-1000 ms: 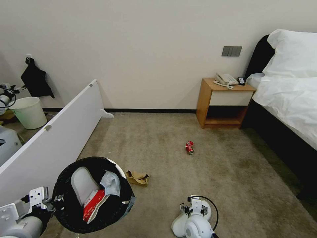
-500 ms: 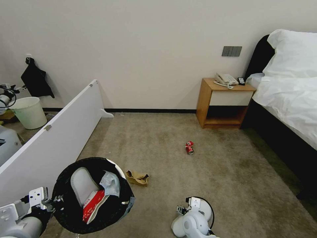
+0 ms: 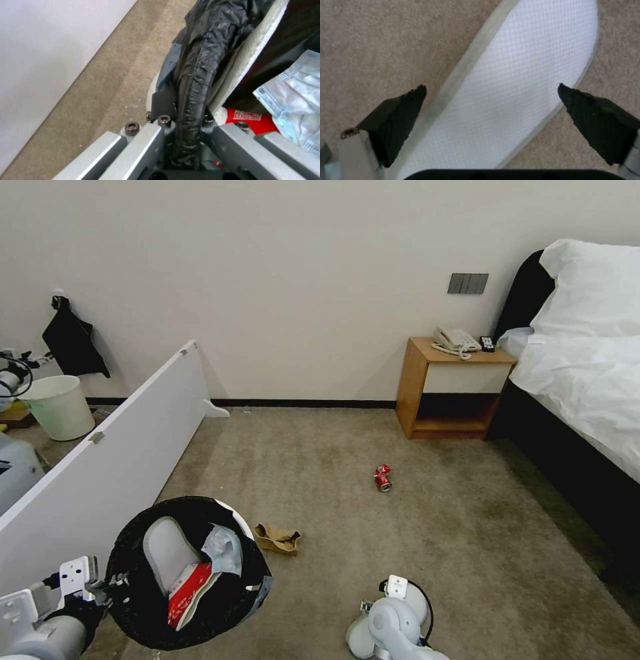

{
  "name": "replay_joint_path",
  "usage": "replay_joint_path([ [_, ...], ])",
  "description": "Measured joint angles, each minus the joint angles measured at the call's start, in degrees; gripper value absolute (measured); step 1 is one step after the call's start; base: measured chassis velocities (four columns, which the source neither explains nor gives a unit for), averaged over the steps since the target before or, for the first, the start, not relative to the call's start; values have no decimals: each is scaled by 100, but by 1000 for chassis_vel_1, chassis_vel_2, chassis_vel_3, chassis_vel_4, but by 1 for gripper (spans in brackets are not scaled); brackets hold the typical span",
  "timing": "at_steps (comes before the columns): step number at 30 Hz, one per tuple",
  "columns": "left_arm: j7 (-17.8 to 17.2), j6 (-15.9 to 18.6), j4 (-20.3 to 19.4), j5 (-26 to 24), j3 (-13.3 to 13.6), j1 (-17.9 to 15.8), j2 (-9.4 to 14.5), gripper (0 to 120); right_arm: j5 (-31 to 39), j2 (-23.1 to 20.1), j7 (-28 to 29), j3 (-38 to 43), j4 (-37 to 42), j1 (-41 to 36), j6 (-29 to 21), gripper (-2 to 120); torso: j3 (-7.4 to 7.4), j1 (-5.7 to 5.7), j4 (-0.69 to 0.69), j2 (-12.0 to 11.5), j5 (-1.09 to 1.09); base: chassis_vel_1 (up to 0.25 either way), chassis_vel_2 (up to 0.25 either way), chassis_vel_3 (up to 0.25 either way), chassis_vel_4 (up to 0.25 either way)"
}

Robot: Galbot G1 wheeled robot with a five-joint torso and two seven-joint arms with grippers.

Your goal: Pick up the trash bin, then pick up the garbage from the floor and place it into the trash bin.

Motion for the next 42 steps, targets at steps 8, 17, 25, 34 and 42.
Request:
replay_joint_path([
  [8,4,0,14,-8,-2,-2,2,0,59,40,-4,44,-36,45,-5,100,0,0,0,0,0,0,0,0,0],
  [17,9,0,18,-13,-2,-8,2,0,66,111,2,135,-108,85,-4,100,0,0,0,0,0,0,0,0,0],
  [25,11,0,27,-14,5,-21,3,0,138,226,30,241,-348,226,0,96,0,0,0,0,0,0,0,0,0],
  [34,12,0,38,-25,6,-43,9,0,236,191,77,325,-377,223,-1,65,0,0,1,0,0,0,0,0,0],
  [42,18,0,46,-42,-5,-39,17,0,250,127,121,353,-340,173,-2,35,0,0,0,0,1,0,0,0,0],
])
